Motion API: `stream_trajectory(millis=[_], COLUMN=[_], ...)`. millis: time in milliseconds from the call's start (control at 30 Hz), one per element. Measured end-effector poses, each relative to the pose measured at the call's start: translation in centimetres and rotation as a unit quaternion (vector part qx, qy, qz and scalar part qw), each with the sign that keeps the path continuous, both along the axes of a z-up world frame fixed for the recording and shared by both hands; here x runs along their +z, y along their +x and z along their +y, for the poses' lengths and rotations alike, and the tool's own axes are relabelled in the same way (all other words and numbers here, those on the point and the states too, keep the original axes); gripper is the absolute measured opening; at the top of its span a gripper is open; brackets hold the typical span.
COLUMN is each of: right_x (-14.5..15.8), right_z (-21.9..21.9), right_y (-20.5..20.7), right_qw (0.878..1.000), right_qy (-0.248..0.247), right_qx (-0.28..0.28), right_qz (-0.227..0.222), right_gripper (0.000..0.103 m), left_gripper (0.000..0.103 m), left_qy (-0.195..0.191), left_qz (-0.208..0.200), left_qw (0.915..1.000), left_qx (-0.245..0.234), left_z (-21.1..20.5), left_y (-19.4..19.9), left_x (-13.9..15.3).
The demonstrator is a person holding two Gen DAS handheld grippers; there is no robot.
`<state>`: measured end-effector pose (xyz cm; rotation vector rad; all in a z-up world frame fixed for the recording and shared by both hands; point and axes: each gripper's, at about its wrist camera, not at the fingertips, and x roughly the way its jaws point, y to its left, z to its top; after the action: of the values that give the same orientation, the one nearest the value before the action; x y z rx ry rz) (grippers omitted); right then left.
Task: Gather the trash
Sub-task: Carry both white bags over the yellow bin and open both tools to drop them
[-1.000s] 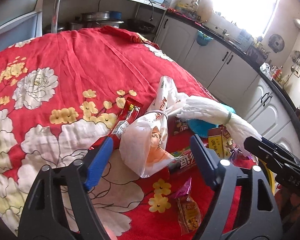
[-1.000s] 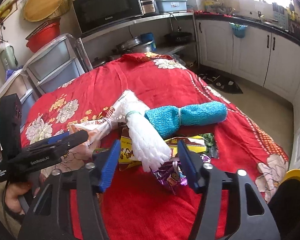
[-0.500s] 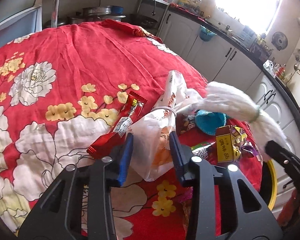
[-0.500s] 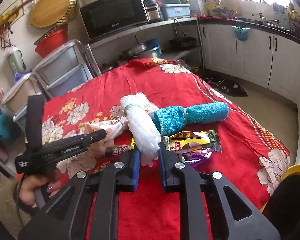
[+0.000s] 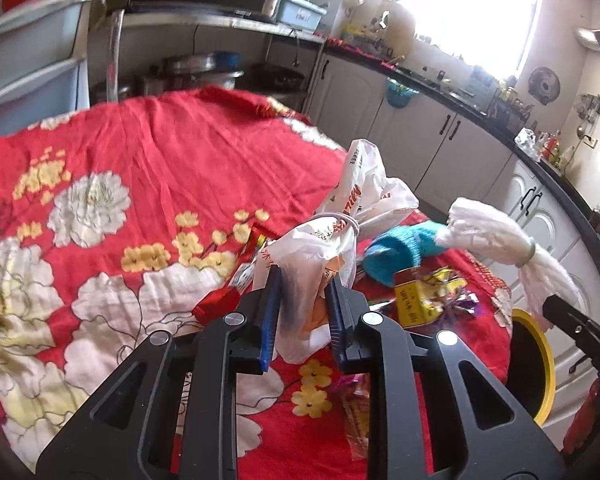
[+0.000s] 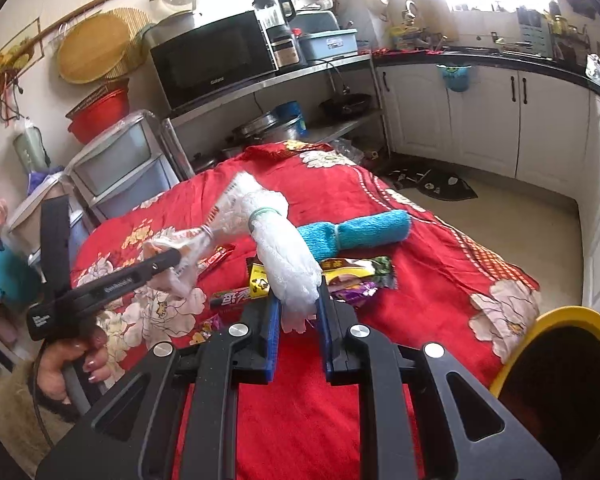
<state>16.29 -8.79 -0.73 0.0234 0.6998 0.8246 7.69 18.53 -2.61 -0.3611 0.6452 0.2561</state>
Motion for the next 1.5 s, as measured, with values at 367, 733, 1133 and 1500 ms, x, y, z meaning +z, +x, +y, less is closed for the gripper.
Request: stream_trajectory(millis=[367,733,1133,1500], right_x=[0.6,1.2,1.8,2.1], right_z=[-4.8,-9.6,-14.0,-17.4], right_y=[-1.1,-2.1,-3.1,-3.4], right_qw=[0.999,0.996,0.988,0.978], right_qy=[0.010,0.010,0.003,-0.005], right_qx=[-0.043,-0.090,-0.149,-0.204], right_qz=[-0.008,-0.015,-0.029,-0.035], right_gripper=[0.016,0.016,0.016,0.016], left_gripper=[0.016,0.016,0.016,0.016], left_qy=[0.016,0.026,0.031,0.035], left_qz=[-0.029,-0.049,-0.058,-0.057], left_qw=[0.9989,0.9958,0.9900,0.9822], left_qx=[-0.032,-0.073,-0.125,-0.175], left_z=[-3.0,-7.0,-11.1,-14.8], left_y=[-0.5,0.2,1.3,2.6], left_x=[2.6,4.2,4.8,4.7])
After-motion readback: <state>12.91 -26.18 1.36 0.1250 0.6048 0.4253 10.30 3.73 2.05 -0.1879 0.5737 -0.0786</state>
